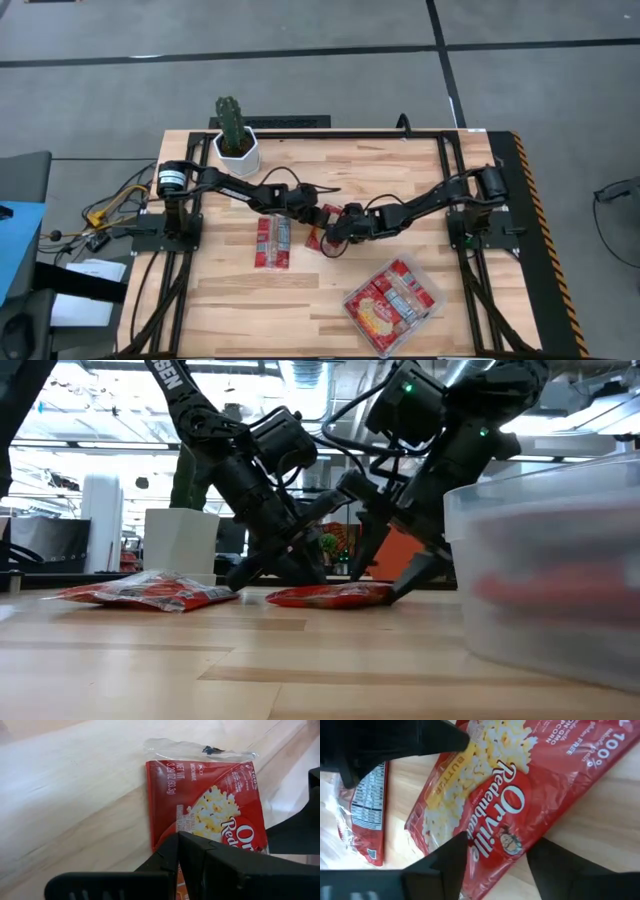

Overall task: Sort popcorn bags into baskets
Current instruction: Put the bottom red popcorn bag into the transparent container

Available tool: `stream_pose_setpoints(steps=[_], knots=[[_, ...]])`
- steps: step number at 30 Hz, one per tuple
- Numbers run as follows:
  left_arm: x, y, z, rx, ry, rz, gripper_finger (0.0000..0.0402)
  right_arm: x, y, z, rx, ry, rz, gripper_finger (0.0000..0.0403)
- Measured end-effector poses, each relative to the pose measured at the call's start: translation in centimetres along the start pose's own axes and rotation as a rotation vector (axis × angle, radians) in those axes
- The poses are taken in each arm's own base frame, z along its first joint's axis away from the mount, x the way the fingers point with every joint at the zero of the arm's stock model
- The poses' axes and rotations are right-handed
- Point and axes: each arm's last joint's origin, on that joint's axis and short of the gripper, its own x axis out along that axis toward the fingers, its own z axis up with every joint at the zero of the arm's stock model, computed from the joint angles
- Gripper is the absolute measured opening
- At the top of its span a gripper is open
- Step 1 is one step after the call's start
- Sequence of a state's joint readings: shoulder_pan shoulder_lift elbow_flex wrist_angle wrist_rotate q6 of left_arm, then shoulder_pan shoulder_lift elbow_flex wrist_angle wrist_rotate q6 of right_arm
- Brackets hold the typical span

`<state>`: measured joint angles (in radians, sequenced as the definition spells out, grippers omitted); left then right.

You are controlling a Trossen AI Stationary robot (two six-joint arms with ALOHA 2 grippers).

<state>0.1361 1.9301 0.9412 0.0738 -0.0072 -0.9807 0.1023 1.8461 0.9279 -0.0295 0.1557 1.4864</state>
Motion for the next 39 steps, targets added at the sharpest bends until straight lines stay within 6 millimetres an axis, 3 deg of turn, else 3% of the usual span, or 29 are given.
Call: stream_pose_setpoints(steps=[3,10,12,15,19,26,33,39], knots=[[0.0,0.2,-0.1,0.009,0.0,-0.006,0.0,-0.1,0.1,0.1,-0.008,0.005,0.006,0.0184],[-0.5,-0.2,0.2,0.148,0.005,-0.066,0.0,-0.4,0.4,0.3,-0.108,0.014,0.033,0.0038],[-0.6,-0.3,0.3,0.165,0.01,-0.074,0.0,-0.7,0.6,0.3,-0.138,0.012,0.046,0.0015],[-1.5,-0.3,0.7,0.173,0.057,-0.113,0.0,-1.4,0.9,0.5,-0.166,0.012,0.058,0.0021],[-4.1,-0.9,1.6,0.171,0.098,-0.165,0.0,-4.1,1.5,0.8,-0.225,0.018,0.073,0.0018],[-11.3,-3.0,2.7,0.254,0.02,-0.29,0.0,-10.6,1.9,0.2,-0.365,0.058,0.112,0.0014],[-18.3,-4.3,2.3,0.312,-0.096,-0.414,0.0,-17.1,-0.2,-3.8,-0.6,0.288,0.112,0.0009],[-20.6,-4.6,1.5,0.353,-0.165,-0.419,0.0,-20.6,-3.0,-7.8,-0.788,0.446,0.045,0.0018]])
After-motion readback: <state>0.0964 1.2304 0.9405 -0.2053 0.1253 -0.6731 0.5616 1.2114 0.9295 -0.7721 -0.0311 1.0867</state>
